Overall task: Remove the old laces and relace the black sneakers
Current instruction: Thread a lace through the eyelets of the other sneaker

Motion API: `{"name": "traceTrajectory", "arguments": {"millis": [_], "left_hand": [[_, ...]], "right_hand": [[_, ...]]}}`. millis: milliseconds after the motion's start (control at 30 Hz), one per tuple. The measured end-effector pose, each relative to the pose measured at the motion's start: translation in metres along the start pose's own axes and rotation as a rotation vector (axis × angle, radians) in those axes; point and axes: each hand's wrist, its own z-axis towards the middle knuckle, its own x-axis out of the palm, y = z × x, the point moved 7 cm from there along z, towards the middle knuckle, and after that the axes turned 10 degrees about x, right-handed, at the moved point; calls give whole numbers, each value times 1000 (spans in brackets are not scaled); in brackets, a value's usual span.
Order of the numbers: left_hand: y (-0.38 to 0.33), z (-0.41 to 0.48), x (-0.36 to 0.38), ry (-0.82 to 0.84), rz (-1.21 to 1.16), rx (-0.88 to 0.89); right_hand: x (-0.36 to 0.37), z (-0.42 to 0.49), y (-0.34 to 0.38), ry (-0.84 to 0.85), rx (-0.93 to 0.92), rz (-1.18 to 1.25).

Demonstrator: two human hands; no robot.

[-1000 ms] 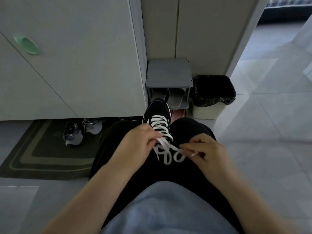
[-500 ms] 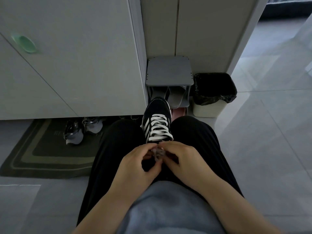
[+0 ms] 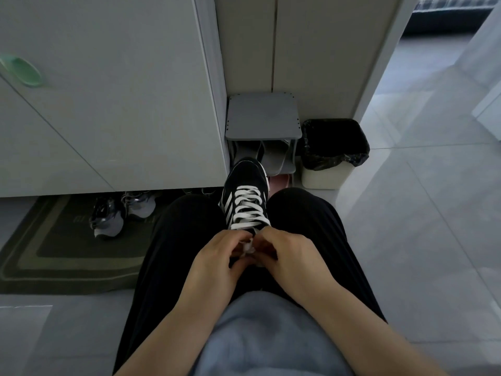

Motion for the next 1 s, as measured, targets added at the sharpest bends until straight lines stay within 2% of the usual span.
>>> {"name": "traceTrajectory", "arguments": {"millis": [133,267,400,533,633,700,867,1000], "left_hand": [[3,-1,0,-15,-14,-5],[2,0,1,-7,73,87],[4,3,4,2,142,125],[0,9,6,67,342,226],[3,10,11,156,457,222],[0,10,11,187,485,206],[-2,9,12,225,521,202],[4,10,15,239,603,248]], "right_hand": [[4,4,2,7,-31,-46],[7,-3,4,126,-96,-37],[-15,-12,-11,30,-36,2],[-12,-14,-11,57,-7,-56],[-7,-11,-6,70,-23,-56],[-2,-12,0,88,-35,-43],[-15,-16,-8,-94,23,-77],[-10,-17,-13,-60,6,-159]]}}
